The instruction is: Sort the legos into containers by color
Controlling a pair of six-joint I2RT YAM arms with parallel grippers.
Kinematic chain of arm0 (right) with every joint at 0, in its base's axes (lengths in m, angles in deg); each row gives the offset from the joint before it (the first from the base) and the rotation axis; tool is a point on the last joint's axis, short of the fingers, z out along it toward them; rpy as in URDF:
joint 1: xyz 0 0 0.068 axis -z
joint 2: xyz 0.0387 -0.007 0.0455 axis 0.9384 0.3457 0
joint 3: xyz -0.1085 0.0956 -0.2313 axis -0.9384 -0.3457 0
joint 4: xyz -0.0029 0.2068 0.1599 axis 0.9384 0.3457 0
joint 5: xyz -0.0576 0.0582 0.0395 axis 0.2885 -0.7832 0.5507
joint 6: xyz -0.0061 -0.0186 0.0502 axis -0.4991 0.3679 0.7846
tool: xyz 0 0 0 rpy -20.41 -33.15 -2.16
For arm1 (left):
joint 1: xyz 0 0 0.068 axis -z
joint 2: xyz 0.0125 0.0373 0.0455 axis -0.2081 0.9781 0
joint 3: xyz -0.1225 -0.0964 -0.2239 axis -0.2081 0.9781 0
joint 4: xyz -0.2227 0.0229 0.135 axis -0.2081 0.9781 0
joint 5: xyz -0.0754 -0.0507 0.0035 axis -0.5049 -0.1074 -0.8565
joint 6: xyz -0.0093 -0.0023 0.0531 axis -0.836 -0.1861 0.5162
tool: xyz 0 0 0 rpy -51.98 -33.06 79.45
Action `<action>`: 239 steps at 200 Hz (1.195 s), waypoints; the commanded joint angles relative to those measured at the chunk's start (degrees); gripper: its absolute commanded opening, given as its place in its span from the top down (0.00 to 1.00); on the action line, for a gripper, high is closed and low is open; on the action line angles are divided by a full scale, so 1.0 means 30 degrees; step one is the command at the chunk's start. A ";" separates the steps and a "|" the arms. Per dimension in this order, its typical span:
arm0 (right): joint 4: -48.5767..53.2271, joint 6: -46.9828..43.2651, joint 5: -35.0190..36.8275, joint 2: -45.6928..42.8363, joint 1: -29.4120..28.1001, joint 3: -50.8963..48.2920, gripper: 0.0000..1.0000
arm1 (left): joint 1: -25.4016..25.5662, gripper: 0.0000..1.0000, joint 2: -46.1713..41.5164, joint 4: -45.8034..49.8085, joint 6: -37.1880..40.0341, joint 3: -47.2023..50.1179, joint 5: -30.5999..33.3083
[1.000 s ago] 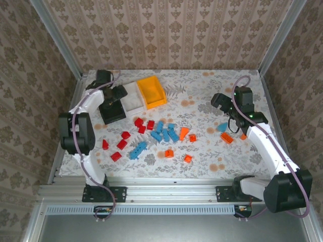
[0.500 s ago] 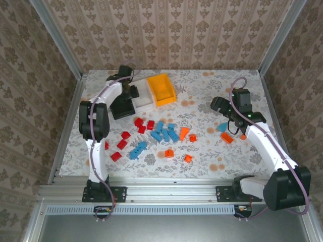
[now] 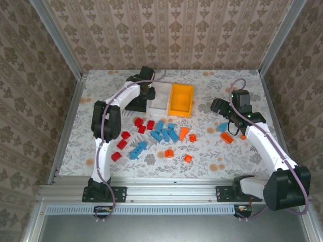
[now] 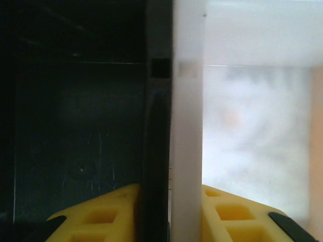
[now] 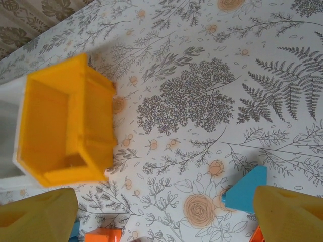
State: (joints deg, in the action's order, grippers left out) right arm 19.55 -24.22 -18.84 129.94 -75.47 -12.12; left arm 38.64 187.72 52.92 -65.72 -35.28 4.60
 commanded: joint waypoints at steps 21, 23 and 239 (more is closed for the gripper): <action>0.0700 -0.0269 0.0481 -0.0393 -0.0095 -0.0312 0.09 | 0.0820 0.70 0.0194 -0.0308 0.0349 0.0371 0.0301; 0.0710 -0.0256 0.0482 -0.0404 -0.0094 -0.0312 0.09 | 0.0820 0.70 0.0214 -0.0262 0.0257 0.0364 0.0314; 0.1378 0.0817 0.2573 0.6216 0.0082 -0.0025 0.13 | 0.1347 0.16 -0.3435 0.0312 -0.5205 0.2278 -0.1931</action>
State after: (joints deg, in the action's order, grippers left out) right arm 22.48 -22.16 -11.37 146.16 -75.40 -13.10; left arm 42.43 185.91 54.06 -82.41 -29.77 3.07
